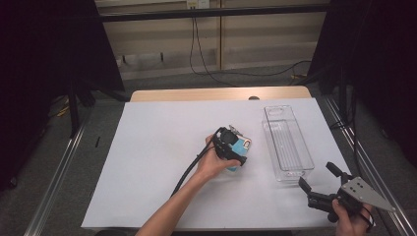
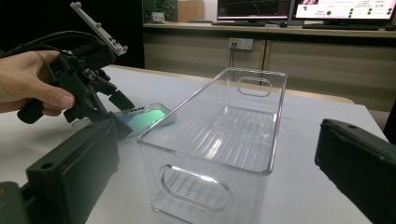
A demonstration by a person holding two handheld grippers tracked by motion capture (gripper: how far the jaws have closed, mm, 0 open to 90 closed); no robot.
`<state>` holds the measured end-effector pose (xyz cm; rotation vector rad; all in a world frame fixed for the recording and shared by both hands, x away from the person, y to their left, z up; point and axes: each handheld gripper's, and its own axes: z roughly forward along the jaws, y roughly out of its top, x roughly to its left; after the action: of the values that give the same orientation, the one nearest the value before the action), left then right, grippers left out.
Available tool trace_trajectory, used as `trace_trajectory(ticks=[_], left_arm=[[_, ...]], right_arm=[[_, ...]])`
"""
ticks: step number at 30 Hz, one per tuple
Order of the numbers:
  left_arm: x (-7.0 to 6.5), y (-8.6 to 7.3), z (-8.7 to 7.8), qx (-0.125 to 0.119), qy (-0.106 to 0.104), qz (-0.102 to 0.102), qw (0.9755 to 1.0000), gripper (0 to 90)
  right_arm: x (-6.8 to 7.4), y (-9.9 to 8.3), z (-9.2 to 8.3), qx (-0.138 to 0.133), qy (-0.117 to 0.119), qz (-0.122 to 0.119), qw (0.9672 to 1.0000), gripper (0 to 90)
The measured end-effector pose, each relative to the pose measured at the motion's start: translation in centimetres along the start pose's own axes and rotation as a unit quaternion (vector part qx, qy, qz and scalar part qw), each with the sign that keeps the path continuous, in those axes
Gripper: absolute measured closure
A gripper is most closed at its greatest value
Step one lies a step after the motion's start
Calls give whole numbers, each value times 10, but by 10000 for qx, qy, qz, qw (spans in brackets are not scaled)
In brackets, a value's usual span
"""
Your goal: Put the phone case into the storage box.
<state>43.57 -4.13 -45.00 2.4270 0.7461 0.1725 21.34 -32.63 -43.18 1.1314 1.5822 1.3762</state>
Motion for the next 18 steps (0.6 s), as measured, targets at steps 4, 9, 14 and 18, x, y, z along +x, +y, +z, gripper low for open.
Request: trace_trajectory(ticks=[4,9,14,18], left_arm=[[-3,-1,1,-30,96,-13,9999,40],[-4,-2,2,-59,144,-10,9999,40],[-4,-2,2,-78,139,-39,9999,39],[-5,0,2,-20,159,-72,9998,51]], right_arm=[[0,0,0,-4,-4,2,10000,0],[0,0,0,3,-1,-6,10000,0],[0,0,1,7,8,-16,10000,0],[0,0,1,6,13,-23,10000,0]])
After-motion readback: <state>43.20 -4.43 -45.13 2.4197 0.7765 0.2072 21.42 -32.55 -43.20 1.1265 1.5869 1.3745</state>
